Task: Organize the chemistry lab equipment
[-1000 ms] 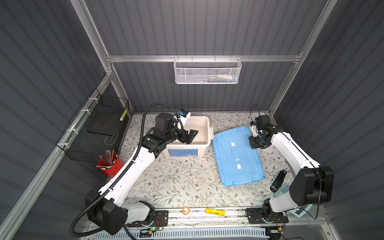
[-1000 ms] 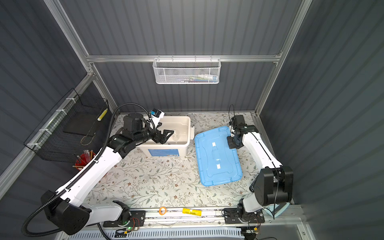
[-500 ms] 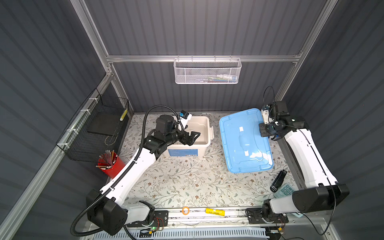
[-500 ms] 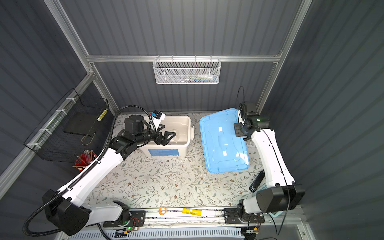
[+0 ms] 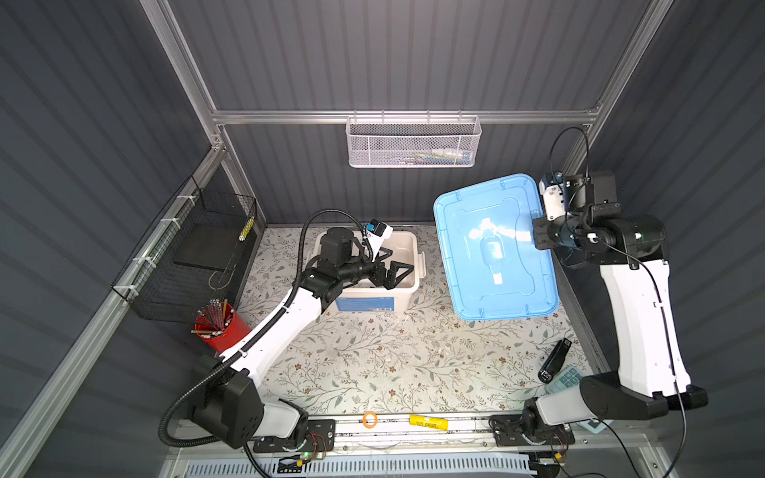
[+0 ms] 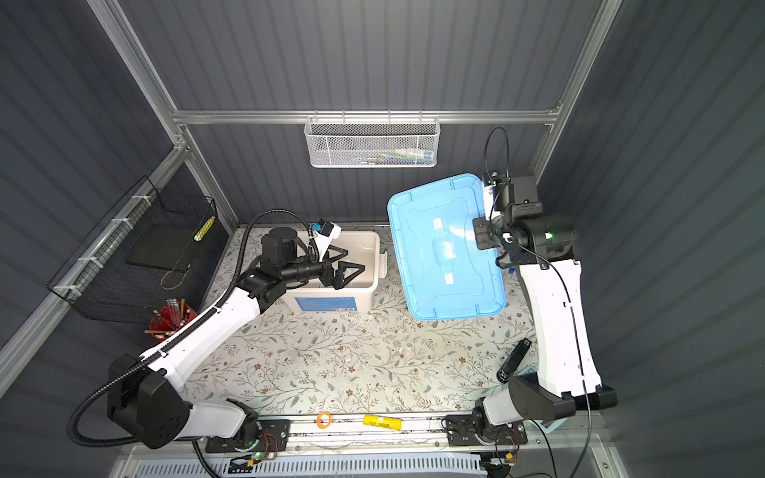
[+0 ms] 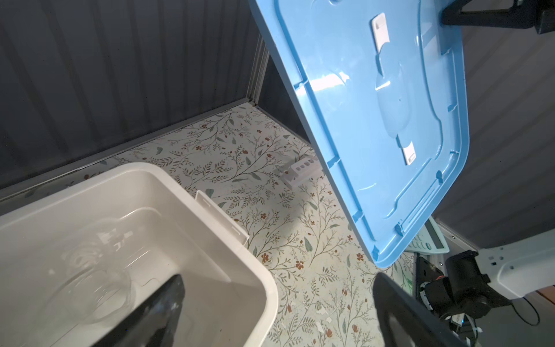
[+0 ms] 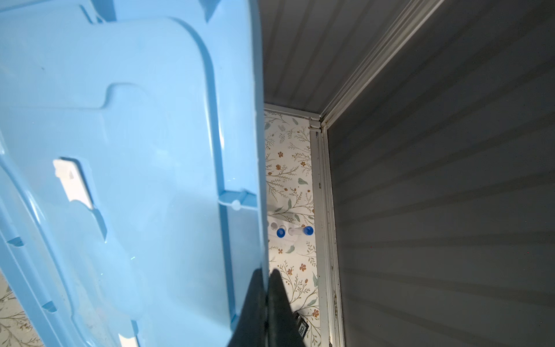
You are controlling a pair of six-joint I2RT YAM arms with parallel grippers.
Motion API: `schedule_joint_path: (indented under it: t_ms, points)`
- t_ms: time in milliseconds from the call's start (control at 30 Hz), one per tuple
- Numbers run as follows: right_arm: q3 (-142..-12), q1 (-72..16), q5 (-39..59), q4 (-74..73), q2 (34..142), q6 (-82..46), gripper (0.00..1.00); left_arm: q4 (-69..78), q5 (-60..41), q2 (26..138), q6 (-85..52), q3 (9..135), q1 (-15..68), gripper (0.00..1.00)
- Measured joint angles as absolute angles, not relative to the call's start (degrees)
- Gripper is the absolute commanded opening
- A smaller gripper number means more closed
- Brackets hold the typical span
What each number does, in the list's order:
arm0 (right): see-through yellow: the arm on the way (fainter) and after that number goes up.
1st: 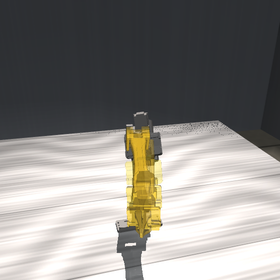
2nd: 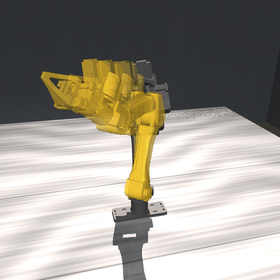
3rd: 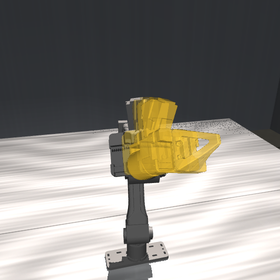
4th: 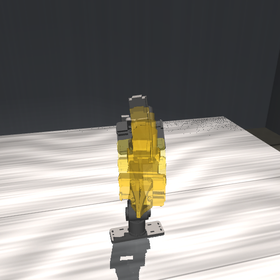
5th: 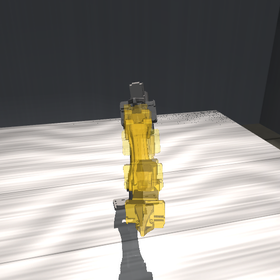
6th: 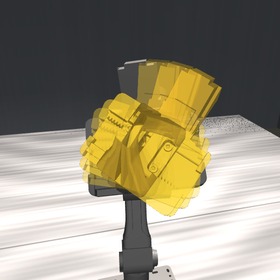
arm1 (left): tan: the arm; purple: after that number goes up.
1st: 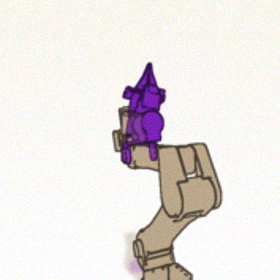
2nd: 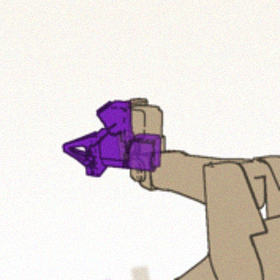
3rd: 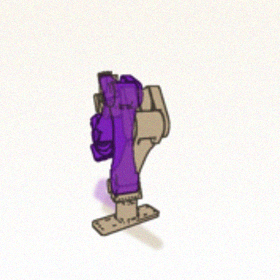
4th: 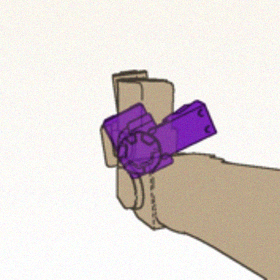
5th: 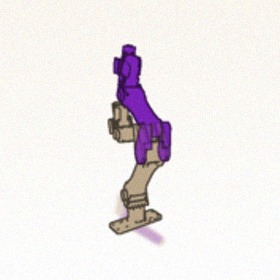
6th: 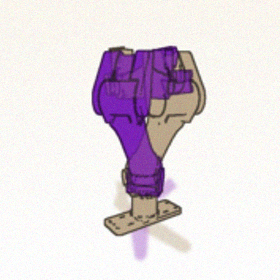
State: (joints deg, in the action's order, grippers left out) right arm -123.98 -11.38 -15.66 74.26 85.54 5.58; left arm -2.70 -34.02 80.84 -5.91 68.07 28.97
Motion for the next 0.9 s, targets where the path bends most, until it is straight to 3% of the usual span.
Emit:
schedule_joint_path:
  t_ms: [567, 733, 900]
  points:
    - [-129.8, -15.4, -12.6, 78.1, 88.6, 5.1, 0.00, 16.5, -41.2, 95.2, -15.8, 70.1, 34.1, 0.96]
    - [-129.8, -15.7, -12.3, 78.2, 88.6, 5.0, 0.00, 19.4, -41.7, 98.5, -17.9, 72.2, 34.6, 0.89]
    - [-129.1, -16.0, -11.7, 77.8, 88.6, 4.8, 0.00, 22.5, -42.7, 98.9, -19.5, 74.3, 35.2, 0.71]
